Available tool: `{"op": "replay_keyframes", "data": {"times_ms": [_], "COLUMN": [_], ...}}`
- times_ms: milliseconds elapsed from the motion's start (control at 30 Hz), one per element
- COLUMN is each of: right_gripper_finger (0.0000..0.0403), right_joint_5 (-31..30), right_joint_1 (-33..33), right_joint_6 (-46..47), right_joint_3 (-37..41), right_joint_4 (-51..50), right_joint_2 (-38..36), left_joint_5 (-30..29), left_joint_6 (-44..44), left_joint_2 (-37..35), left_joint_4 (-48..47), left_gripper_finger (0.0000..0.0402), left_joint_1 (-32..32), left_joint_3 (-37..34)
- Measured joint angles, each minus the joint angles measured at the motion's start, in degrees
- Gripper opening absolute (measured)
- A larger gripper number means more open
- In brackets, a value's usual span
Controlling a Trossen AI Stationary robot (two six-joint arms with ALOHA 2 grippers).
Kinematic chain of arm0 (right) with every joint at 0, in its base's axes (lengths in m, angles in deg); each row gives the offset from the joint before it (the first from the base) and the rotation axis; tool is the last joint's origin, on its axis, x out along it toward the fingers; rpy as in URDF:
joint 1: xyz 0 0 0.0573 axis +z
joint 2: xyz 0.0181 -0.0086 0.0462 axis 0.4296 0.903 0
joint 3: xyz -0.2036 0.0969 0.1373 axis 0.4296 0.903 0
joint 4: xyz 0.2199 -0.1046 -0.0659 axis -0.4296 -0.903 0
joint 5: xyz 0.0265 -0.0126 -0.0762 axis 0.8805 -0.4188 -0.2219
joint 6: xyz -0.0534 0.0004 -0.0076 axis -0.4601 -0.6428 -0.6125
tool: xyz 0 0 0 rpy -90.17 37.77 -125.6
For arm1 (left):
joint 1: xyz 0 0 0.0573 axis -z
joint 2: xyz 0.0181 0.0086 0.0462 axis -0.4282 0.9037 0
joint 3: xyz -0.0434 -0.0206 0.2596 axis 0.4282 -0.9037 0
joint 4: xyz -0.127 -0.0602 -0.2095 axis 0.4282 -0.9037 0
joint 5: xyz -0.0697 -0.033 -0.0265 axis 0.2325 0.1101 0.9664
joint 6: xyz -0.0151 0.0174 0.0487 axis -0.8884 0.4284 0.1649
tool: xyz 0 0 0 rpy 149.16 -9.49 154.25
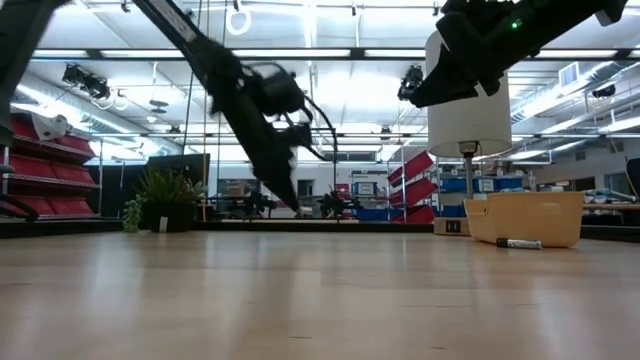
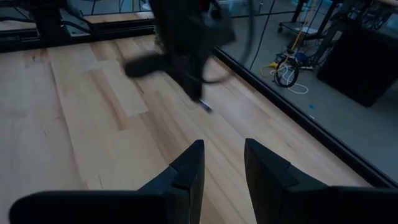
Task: Sort batteries
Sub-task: Put the silver battery into the blue bin
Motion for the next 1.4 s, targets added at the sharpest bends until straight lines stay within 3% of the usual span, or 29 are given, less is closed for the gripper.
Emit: {"op": "replay_keyframes", "data": {"times_ms": [167, 367, 733, 867, 1033, 1200, 1400], "right_gripper_finger": [0.01, 0.01, 0.01, 0.01, 0.01, 0.01, 0.01], "right_joint_5": [0.0, 0.0, 0.04, 0.07, 1.17, 9.3, 9.66], "right_joint_1": [-0.18, -0.18, -0.07, -0.17, -0.79, -0.77, -0.83], "right_joint_6": [0.03, 0.16, 2.1, 1.64, -4.31, -11.44, -12.88], "right_joint_3": [0.02, 0.02, 0.0, 0.02, 0.02, 0.02, 0.02], "right_joint_4": [-0.05, -0.07, 1.24, 4.57, 17.31, 26.64, 28.26], "right_joint_2": [0.0, 0.0, 5.7, 10.12, 13.13, 13.09, 13.0], "left_joint_5": [-1.22, -2.55, -0.01, 2.9, 5.04, 5.79, 7.77], "left_joint_6": [-3.12, -11.84, -44.12, -55.79, -66.88, -76.33, -85.19], "left_joint_2": [-10.07, -20.53, -30.52, -30.95, -30.74, -30.74, -30.69], "left_joint_4": [-17.5, -37.87, -62.21, -61.96, -56.33, -48.45, -38.49], "left_gripper_finger": [0.0046, 0.0046, 0.0045, 0.0045, 0.0046, 0.0046, 0.0047], "left_joint_1": [4.02, 13.48, 40.2, 50.37, 60.61, 67.22, 72.78], "left_joint_3": [0.0, -0.02, -0.02, -0.02, -0.75, -3.83, -9.95]}}
